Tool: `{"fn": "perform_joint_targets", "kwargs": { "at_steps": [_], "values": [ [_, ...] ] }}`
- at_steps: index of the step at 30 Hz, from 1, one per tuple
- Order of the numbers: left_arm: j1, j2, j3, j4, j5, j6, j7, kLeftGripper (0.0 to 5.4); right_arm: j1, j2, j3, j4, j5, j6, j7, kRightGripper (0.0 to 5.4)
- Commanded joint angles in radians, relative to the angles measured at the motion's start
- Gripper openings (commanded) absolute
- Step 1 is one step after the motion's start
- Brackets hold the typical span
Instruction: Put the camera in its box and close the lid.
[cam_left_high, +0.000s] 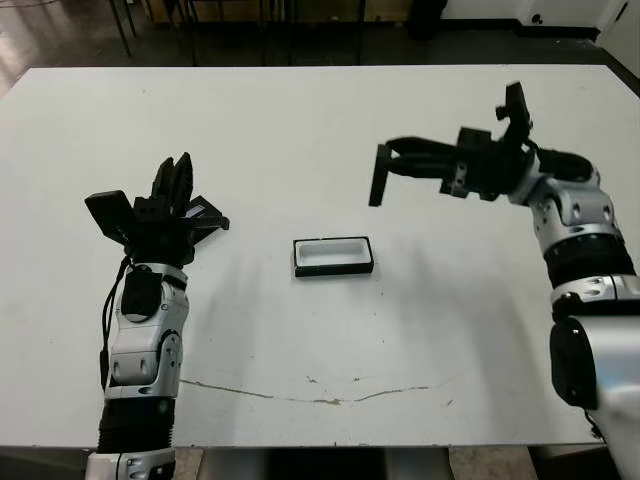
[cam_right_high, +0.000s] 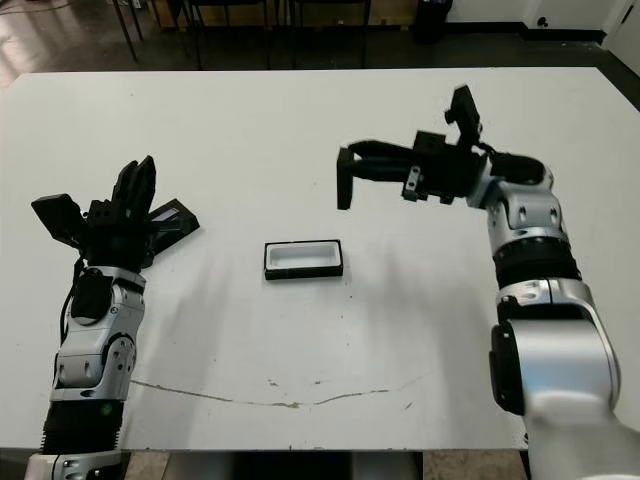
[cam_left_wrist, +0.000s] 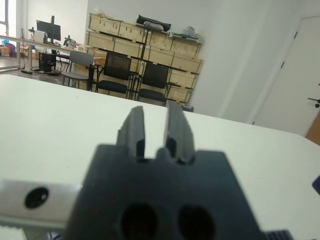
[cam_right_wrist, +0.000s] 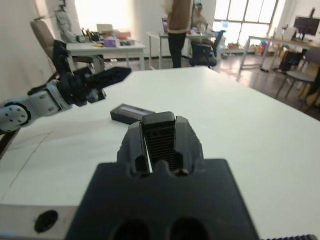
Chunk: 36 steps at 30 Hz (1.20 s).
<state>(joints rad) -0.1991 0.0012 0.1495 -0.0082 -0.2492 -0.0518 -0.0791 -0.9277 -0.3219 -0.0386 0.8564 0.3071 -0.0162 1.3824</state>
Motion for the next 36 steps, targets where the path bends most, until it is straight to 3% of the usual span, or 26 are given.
{"fn": "perform_joint_targets", "kwargs": {
  "at_steps": [1,12,21,36],
  "values": [
    [0.015,0.001,0.003,0.011,0.003,0.006,0.004,0.00,-0.015,0.039,0.011,0.008,-0.002,-0.026,0.013,0.00],
    [0.017,-0.004,-0.002,0.007,0.014,0.008,0.013,0.00,0.024,0.136,0.107,-0.049,-0.033,0.072,0.001,0.00],
    [0.019,-0.007,-0.001,0.006,0.003,0.011,0.012,0.00,0.048,0.169,0.158,-0.027,-0.057,0.061,0.014,0.00],
    [0.024,-0.004,-0.001,0.010,0.017,0.001,0.013,0.00,0.054,0.168,0.174,-0.003,-0.086,0.048,0.006,0.00]
  ]
}}
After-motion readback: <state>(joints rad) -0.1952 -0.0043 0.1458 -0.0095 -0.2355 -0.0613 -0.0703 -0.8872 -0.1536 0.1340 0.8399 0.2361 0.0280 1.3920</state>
